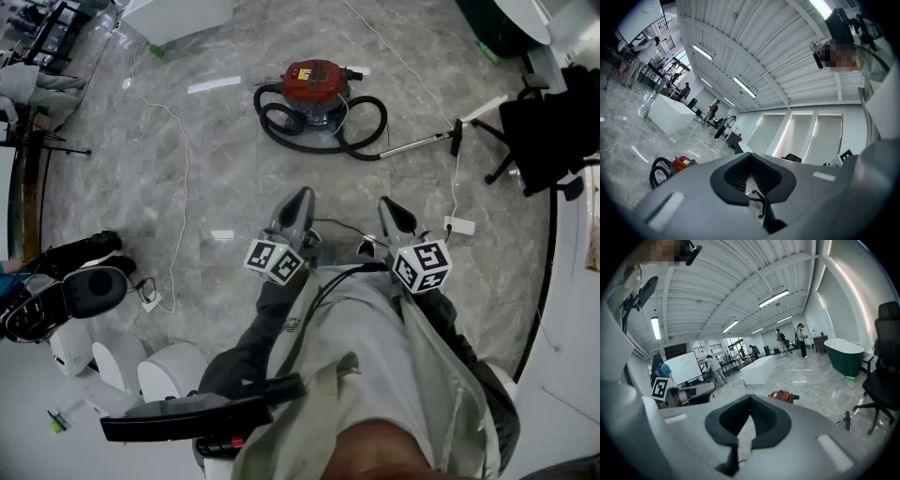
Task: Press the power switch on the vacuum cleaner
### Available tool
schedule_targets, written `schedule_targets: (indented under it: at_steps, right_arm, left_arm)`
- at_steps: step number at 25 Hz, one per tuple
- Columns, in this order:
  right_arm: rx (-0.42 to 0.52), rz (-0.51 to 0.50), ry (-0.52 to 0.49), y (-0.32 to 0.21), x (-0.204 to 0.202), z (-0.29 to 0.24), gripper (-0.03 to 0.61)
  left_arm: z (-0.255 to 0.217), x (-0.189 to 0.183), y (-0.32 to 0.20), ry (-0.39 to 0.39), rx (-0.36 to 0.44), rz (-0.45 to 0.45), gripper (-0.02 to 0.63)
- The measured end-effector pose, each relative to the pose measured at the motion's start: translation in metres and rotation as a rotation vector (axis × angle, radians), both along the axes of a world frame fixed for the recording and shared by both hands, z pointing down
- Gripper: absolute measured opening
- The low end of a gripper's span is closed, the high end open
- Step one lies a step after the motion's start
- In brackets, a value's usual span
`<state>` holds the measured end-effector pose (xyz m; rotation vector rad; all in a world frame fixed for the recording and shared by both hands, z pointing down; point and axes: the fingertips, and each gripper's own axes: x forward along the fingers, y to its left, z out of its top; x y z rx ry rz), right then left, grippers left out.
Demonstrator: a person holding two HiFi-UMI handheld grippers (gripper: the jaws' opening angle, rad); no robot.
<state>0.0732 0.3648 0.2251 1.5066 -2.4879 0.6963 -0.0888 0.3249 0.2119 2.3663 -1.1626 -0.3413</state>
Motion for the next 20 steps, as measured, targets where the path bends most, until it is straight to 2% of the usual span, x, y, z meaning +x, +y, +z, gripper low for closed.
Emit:
schedule_targets:
  at_steps: [10,20]
  right_arm:
    - [-0.004,-0.01,-0.003,0.0034,-0.0057,-0.0001,0.0]
    - [0.009,-0.008,-0.048,0.005,-0.0056,-0.0024,0.0]
  left_arm:
    - [0.0013,-0.0031,0.0041,0.008,-0.008,-0.003,0.005]
    - [0.0031,-0.0043,0.0087,0.008,-0.014,-0.011,0.005]
